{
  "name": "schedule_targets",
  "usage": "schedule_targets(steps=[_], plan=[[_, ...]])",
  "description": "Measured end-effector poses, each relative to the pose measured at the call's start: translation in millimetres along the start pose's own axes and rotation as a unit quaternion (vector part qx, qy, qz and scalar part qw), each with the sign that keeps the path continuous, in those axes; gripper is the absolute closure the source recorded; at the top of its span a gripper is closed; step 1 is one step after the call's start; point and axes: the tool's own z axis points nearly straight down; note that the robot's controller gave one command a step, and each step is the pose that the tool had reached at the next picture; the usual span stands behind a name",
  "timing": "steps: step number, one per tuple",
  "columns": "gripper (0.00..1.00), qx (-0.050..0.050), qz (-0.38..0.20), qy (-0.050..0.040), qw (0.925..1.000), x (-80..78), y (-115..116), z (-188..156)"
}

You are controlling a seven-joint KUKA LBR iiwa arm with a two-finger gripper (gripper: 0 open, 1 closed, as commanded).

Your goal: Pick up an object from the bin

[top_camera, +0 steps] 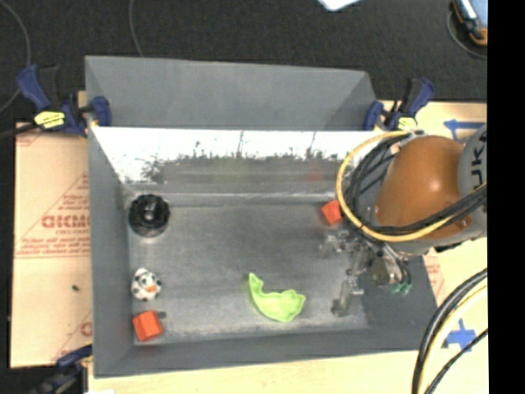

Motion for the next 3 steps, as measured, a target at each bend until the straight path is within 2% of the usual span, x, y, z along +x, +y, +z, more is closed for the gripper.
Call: schedule_targets(steps=[1, 2, 3], plan=[[0.0, -0.001, -0.037, -0.0064, 0.9993, 13.0, 74, 85], [0.0, 0.0, 0.009, -0.0029, 1.0, 10.5, 65, 22], [0.0, -0.001, -0.004, -0.0066, 1.0, 16.3, 107, 56]])
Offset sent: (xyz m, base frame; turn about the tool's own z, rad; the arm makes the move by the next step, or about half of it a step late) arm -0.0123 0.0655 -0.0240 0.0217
